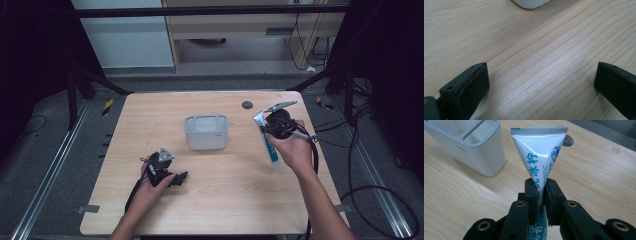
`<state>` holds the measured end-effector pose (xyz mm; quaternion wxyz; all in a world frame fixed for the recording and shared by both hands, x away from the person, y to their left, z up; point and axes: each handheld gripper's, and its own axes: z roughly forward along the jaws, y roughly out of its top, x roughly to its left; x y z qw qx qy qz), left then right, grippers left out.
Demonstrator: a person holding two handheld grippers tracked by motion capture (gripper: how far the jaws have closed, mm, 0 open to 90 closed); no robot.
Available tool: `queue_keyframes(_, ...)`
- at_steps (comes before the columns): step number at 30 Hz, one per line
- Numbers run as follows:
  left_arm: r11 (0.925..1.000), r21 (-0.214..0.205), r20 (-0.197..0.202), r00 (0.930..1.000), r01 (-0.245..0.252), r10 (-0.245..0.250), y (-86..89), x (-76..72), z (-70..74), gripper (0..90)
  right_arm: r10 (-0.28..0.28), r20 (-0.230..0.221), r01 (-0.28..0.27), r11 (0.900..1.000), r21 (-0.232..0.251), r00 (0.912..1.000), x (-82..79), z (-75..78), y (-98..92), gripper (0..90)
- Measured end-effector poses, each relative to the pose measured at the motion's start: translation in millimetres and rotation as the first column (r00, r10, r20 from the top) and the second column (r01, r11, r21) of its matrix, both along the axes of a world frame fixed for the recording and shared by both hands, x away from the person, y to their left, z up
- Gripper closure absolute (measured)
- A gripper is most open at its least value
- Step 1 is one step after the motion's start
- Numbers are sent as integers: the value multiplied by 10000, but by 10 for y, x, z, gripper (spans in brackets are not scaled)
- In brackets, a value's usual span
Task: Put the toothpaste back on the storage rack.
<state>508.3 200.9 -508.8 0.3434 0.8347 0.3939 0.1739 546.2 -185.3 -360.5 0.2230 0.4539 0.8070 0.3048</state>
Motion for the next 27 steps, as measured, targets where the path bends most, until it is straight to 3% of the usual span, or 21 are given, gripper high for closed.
queue_keyframes(12,10000,1,1,10000,0,0,0,0,0,0,32,840,-65,9992,391,9965,-35,114,28,813)
queue_keyframes(27,10000,-9,13,10000,-3,3,0,0,-1,0,114,1892,-349,9920,1215,9819,-116,212,166,812)
